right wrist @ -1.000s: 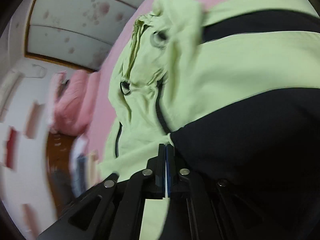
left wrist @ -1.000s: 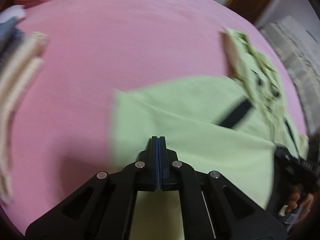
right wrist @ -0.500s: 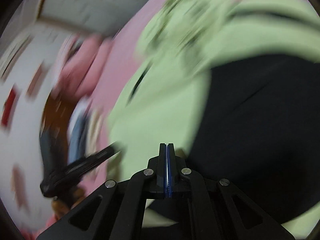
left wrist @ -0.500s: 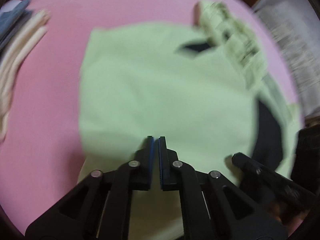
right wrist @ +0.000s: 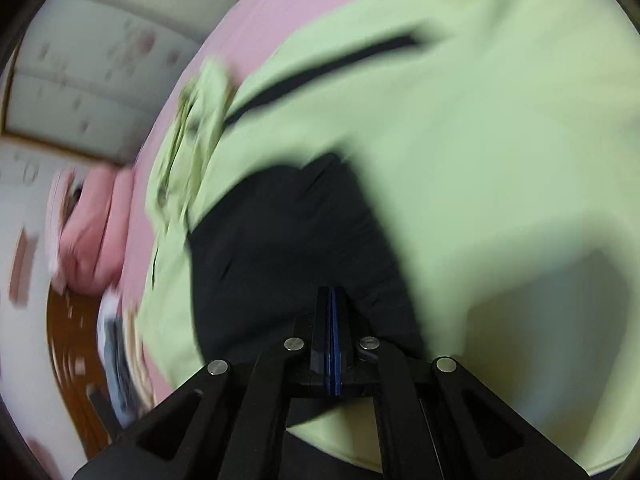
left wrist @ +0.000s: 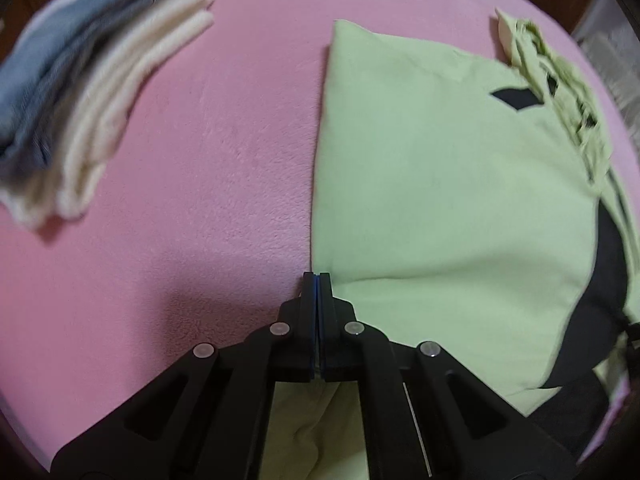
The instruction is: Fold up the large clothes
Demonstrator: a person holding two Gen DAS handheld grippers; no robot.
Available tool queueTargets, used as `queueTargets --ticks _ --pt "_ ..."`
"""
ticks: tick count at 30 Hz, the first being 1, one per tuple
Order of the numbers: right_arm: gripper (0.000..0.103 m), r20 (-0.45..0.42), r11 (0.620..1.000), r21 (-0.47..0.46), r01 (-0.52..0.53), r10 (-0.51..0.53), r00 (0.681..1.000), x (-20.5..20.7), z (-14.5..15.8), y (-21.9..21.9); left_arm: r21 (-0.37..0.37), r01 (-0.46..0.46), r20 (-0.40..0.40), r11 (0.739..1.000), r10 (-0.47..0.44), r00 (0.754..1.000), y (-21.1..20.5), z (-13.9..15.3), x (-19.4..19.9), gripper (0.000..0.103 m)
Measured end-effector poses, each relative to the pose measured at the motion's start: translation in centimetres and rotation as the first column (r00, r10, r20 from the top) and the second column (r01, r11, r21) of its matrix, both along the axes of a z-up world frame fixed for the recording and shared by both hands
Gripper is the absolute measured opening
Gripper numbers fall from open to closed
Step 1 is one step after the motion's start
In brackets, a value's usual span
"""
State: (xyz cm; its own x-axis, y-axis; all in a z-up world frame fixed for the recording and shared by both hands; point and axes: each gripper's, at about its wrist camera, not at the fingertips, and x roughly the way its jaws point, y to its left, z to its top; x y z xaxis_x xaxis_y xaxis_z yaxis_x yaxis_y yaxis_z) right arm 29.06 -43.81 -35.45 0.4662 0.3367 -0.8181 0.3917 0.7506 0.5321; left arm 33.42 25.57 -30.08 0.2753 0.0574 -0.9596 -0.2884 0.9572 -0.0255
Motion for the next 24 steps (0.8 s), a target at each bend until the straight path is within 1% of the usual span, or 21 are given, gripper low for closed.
queueTargets --ticks 2,3,4,5,6,7,8,9,10,11,12,13,14,15,16,17,19,20,21,22,24 --pt "0.002 -0.006 0.994 -0.104 0.031 -0.032 0.999 0.0 1.7 0.2 0.044 -0.004 0.02 0.999 0.004 1.0 -1.8 1.2 0.4 0.001" --pt "0.002 0.014 0.994 -0.11 0.021 -0.019 1.0 0.0 2.6 0.9 0.017 0.003 0.051 1.0 -0.004 0.999 -2.6 2.0 0.4 0.001" --pt "0.002 0.046 0.998 -0.062 -0.03 0.033 0.998 0.2 3.1 2.3 -0.055 0.021 0.092 0.998 -0.016 0.996 -3.5 3.1 0.0 0.001" --pt "0.003 0.065 0.994 -0.003 -0.107 0.107 0.992 0.4 3.2 3.8 -0.122 0.038 0.111 0.992 -0.024 0.993 -4.0 3.8 -0.4 0.001" --pt "0.004 0.064 0.98 0.036 -0.198 0.196 0.979 0.8 3.1 5.9 -0.209 0.062 0.116 0.976 -0.039 0.993 -4.8 4.3 -0.6 0.001" --pt "0.004 0.059 0.961 0.048 -0.272 0.269 0.961 0.6 3.0 7.3 -0.298 0.081 0.111 0.951 -0.05 0.993 -5.9 4.3 -0.7 0.001" --pt "0.004 0.051 0.933 0.046 -0.356 0.354 0.934 0.6 2.6 9.7 -0.335 0.088 0.105 0.938 -0.056 0.993 -6.5 4.2 -0.7 0.001" --pt "0.004 0.038 0.9 0.033 -0.435 0.434 0.9 0.3 2.2 12.0 -0.349 0.094 0.098 0.932 -0.063 0.993 -7.3 3.8 -0.9 0.001" --pt "0.004 0.024 0.85 0.015 -0.527 0.526 0.85 0.2 1.5 14.9 -0.329 0.099 0.088 0.939 -0.074 0.993 -8.0 3.3 -1.1 0.001" --pt "0.004 0.014 0.813 0.007 -0.582 0.582 0.813 0.1 0.7 18.7 -0.305 0.1 0.065 0.947 -0.084 0.994 -8.4 2.6 -1.0 0.001" --pt "0.004 -0.003 0.771 -0.004 -0.637 0.637 0.771 0.1 -0.3 20.7 -0.295 0.097 0.044 0.951 -0.088 0.995 -7.7 2.0 -1.3 0.001" --pt "0.004 -0.008 0.756 -0.029 -0.654 0.654 0.756 0.2 -0.7 22.3 -0.287 0.094 0.019 0.953 -0.092 0.996 -7.1 1.4 -1.4 0.001" --pt "0.004 -0.005 0.756 -0.041 -0.653 0.653 0.757 0.8 -1.1 22.9 -0.279 0.075 0.01 0.957 -0.076 0.997 -6.5 0.6 -1.5 0.001" --pt "0.004 0.005 0.777 -0.024 -0.629 0.629 0.777 1.3 -1.7 22.0 -0.281 0.057 0.013 0.958 -0.056 0.998 -5.6 0.1 -1.8 0.001" --pt "0.004 0.009 0.801 0.004 -0.598 0.598 0.801 0.8 -1.7 21.1 -0.285 0.037 0.016 0.958 -0.033 0.999 -4.7 -0.2 -1.8 0.001" --pt "0.004 0.011 0.829 0.041 -0.557 0.557 0.83 0.7 -2.3 19.3 -0.291 0.028 0.019 0.956 -0.024 1.0 -4.2 -0.5 -1.6 0.001" --pt "0.003 0.031 0.894 0.147 -0.423 0.423 0.906 0.1 -3.8 13.2 -0.269 0.01 0.022 0.963 -0.004 1.0 -2.7 -0.8 -1.7 0.001" --pt "0.003 0.014 0.932 0.156 -0.328 0.33 0.944 -0.3 -4.1 9.9 -0.254 0.01 0.024 0.967 -0.004 1.0 -2.3 -0.9 -1.6 0.001" --pt "0.0 0.0 0.955 0.124 -0.27 0.272 0.962 -0.8 -4.4 7.3 -0.241 0.011 0.023 0.97 -0.005 1.0 -1.7 -1.2 -1.0 0.001" --pt "0.0 -0.004 0.978 0.084 -0.189 0.19 0.982 -1.5 -4.1 4.3 -0.251 0.017 0.024 0.968 -0.011 1.0 -1.3 -1.5 -1.0 0.001" --pt "0.0 0.005 0.993 0.065 -0.099 0.098 0.995 -2.4 -3.5 0.7 -0.265 0.033 0.027 0.964 -0.026 0.999 -0.5 -2.1 -1.3 0.001"
